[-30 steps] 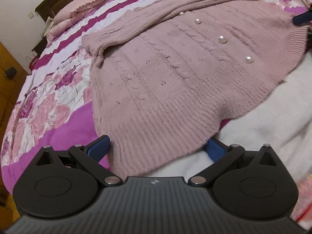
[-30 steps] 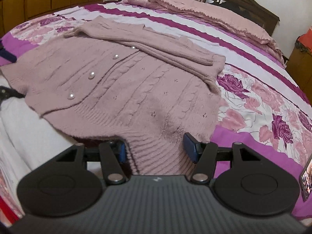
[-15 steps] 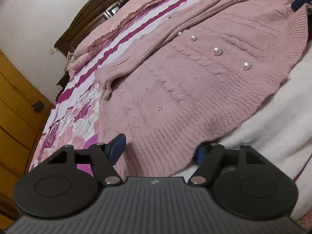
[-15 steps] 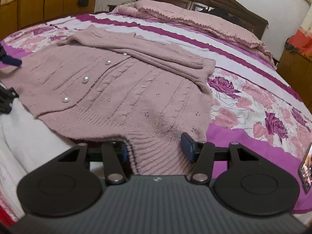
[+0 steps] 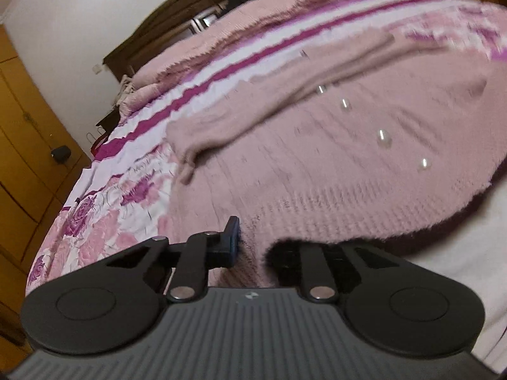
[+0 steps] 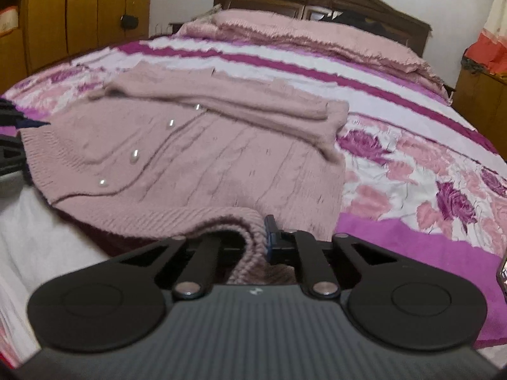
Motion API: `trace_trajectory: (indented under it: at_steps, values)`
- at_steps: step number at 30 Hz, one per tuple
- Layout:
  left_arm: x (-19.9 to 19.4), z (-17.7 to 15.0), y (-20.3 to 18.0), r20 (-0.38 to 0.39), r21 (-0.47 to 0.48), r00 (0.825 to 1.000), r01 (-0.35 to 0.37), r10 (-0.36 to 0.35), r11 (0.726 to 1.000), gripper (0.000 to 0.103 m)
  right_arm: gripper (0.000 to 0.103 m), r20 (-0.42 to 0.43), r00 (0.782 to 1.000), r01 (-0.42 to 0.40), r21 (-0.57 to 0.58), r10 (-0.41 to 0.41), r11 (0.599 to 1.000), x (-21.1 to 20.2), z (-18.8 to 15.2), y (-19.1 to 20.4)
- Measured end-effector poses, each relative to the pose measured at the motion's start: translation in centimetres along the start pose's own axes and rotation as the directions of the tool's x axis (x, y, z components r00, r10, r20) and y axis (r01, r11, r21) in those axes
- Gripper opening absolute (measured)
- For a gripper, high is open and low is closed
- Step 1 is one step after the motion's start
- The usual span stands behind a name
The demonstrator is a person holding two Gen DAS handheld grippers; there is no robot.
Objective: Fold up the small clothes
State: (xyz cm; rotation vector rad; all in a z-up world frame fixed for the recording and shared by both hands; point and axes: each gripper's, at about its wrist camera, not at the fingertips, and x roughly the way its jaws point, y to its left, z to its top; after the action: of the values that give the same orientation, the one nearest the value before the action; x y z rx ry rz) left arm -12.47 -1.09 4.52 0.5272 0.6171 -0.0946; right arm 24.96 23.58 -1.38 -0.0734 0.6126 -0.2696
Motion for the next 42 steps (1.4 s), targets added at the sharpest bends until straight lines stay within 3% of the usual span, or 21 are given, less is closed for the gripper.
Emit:
trace_trajectory:
  at_steps: [7, 17, 24, 31, 37, 42]
  values:
    - [-0.1, 3.9, 1.7, 0.08, -0.08, 0.997, -0.01, 0.016, 0.997, 0.015, 0.008, 0.084, 0.996, 0.015, 0.083, -0.022, 0.996, -0.1, 2.6, -1.3]
    - [2.5, 9.6, 3.5, 0.166, -0.116, 0.983, -0.055, 0.073, 0.992, 0.013, 0.008, 0.176, 0.98, 0.066, 0.138, -0.09, 0.988, 2.4, 8.2, -3.3]
    - [6.3, 13.6, 5.1, 0.185, -0.143, 0.977, -0.078, 0.104, 0.987, 0.013, 0.008, 0.216, 0.968, 0.088, 0.172, -0.125, 0.981, 5.3, 11.9, -4.1]
    - [10.5, 17.9, 7.2, 0.202, -0.161, 0.967, -0.124, 0.156, 0.979, 0.013, 0.008, 0.236, 0.957, 0.139, 0.134, -0.168, 0.981, 9.0, 15.0, -4.4]
    - [16.5, 20.5, 7.6, 0.147, -0.143, 0.975, -0.143, 0.164, 0.979, 0.013, 0.008, 0.193, 0.96, 0.181, 0.126, -0.203, 0.975, 14.1, 16.9, -5.4]
    - [22.1, 19.8, 6.4, 0.057, -0.114, 0.988, -0.136, 0.143, 0.984, 0.013, 0.008, 0.105, 0.971, 0.201, 0.134, -0.215, 0.97, 19.1, 16.5, -6.2]
